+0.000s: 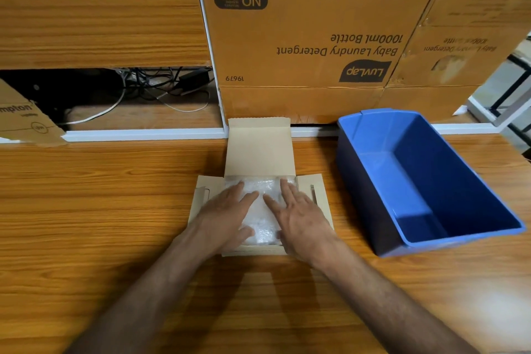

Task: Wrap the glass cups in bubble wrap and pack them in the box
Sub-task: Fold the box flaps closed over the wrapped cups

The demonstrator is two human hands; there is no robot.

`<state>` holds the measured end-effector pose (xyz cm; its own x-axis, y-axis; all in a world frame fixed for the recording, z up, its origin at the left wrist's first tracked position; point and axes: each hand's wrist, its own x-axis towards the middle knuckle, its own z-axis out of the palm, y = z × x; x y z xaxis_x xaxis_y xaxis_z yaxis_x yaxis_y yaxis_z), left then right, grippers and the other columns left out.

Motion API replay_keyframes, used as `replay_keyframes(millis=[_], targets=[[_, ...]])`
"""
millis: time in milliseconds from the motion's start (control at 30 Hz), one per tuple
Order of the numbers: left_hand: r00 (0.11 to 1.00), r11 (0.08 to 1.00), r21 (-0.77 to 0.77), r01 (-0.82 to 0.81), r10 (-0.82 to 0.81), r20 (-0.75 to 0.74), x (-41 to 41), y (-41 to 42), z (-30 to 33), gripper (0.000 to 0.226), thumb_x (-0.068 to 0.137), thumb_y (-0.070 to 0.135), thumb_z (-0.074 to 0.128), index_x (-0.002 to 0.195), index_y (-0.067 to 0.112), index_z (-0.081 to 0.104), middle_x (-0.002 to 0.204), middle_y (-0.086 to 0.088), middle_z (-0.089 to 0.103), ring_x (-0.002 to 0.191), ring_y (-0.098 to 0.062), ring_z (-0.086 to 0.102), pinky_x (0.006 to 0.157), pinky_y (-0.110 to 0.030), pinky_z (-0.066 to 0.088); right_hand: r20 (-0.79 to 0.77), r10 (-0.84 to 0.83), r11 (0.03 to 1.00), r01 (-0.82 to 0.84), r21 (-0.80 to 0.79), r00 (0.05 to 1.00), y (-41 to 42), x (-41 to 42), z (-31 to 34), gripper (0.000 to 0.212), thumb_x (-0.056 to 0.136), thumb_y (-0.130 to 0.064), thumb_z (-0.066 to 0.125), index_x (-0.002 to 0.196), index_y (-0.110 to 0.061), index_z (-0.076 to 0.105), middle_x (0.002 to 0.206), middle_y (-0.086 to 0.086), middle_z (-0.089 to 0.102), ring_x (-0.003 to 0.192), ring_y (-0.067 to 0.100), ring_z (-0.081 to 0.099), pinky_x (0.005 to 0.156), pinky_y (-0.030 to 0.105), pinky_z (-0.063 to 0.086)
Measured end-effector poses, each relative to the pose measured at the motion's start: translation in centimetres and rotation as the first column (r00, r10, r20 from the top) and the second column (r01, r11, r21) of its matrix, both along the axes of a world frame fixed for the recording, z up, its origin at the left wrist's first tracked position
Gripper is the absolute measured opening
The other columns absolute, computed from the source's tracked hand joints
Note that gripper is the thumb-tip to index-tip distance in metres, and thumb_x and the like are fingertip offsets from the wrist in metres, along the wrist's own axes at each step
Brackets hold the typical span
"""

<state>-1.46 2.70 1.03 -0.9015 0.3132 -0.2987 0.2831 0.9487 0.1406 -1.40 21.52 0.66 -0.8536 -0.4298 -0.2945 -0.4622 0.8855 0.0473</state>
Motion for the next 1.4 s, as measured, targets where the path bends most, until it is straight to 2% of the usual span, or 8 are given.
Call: replay_keyframes(millis=[100,200,333,467,733,900,1067,1400], targets=[[0.957,0.983,0.155,-0.098,0.136,-0.255,1.2,-1.6,-0.4,0.072,0.099,0.056,0.052,0.16,0.029,0.024,0.169,-0.008,0.016,0.156,-0.026,0.018,0.124,-0.041,0.022,-0.134,-0.094,0.99,0.078,-0.121,0.987,1.4,1.2,0.2,0.077,0.108,-0.047,0.04,0.165,-0.025,-0.008,0.167,0.021,-0.024,0.157,0.035,-0.017,0.129,0.05,-0.001],[0.889,0.896,0.261,-0.358,0.413,-0.197,1.2,-3.3,-1.2,0.078,0.1,0.06,0.045,0.162,0.023,0.017,0.17,-0.011,0.011,0.156,-0.03,0.013,0.125,-0.046,0.017,-0.152,-0.291,0.947,0.261,-0.189,0.945,2.8,1.5,-0.1,0.074,0.106,-0.056,0.03,0.164,-0.027,-0.006,0.168,0.023,-0.018,0.157,0.037,-0.015,0.128,0.053,-0.001],[0.806,0.709,0.465,-0.529,0.592,0.014,1.3,-4.5,-1.6,0.075,0.102,0.052,0.048,0.162,0.019,0.018,0.165,-0.011,0.025,0.151,-0.027,0.026,0.12,-0.042,0.03,0.005,-0.514,0.797,0.48,-0.366,0.858,3.8,1.6,-0.2,0.067,0.105,-0.055,0.039,0.164,-0.032,0.015,0.169,0.028,0.005,0.157,0.04,0.013,0.127,0.047,0.021],[0.729,0.532,0.649,-0.545,0.682,0.053,1.3,-4.6,-1.6,0.057,0.102,0.031,0.059,0.153,0.021,0.037,0.147,-0.006,0.045,0.124,-0.017,0.05,0.083,-0.021,0.048,0.112,-0.594,0.636,0.55,-0.541,0.797,3.8,1.6,-0.6,0.05,0.105,-0.042,0.049,0.153,-0.027,0.046,0.154,0.018,0.039,0.14,0.034,0.043,0.113,0.043,0.043],[0.725,0.456,0.775,-0.438,0.688,0.005,1.5,-2.0,-1.7,0.063,0.089,0.016,0.079,0.144,0.023,0.05,0.125,0.008,0.057,0.11,-0.011,0.059,0.083,-0.022,0.053,0.021,-0.618,0.512,0.423,-0.748,0.786,1.8,1.6,-0.3,0.036,0.099,-0.02,0.062,0.134,-0.024,0.06,0.117,-0.006,0.049,0.092,0.012,0.06,0.075,0.033,0.059],[0.729,0.562,0.721,-0.404,0.674,-0.118,1.7,0.2,-1.8,0.047,0.088,0.008,0.074,0.133,0.017,0.064,0.115,0.004,0.056,0.097,-0.011,0.062,0.067,-0.003,0.043,0.055,-0.663,0.402,0.417,-0.815,0.747,0.5,1.5,-0.3,0.045,0.085,-0.016,0.075,0.126,-0.025,0.06,0.109,-0.008,0.067,0.085,0.011,0.066,0.072,0.03,0.058],[0.783,0.764,0.551,-0.337,0.552,-0.287,1.8,1.4,-3.0,0.051,0.086,0.012,0.069,0.135,0.02,0.061,0.112,0.004,0.05,0.099,-0.013,0.056,0.077,-0.01,0.041,0.073,-0.649,0.401,0.422,-0.813,0.757,-0.9,1.9,-0.9,0.05,0.077,-0.014,0.075,0.126,-0.025,0.067,0.103,-0.009,0.072,0.089,0.011,0.068,0.079,0.032,0.061],[0.829,0.88,0.448,-0.159,0.366,-0.424,3.0,1.7,-6.2,0.045,0.091,0.02,0.071,0.134,0.006,0.065,0.123,-0.007,0.058,0.111,-0.021,0.057,0.089,-0.036,0.057,-0.063,-0.459,0.684,0.307,-0.661,0.886,-1.4,2.6,-3.6,0.046,0.098,-0.041,0.053,0.136,-0.019,0.066,0.147,-0.004,0.056,0.13,0.01,0.047,0.103,0.024,0.045]])
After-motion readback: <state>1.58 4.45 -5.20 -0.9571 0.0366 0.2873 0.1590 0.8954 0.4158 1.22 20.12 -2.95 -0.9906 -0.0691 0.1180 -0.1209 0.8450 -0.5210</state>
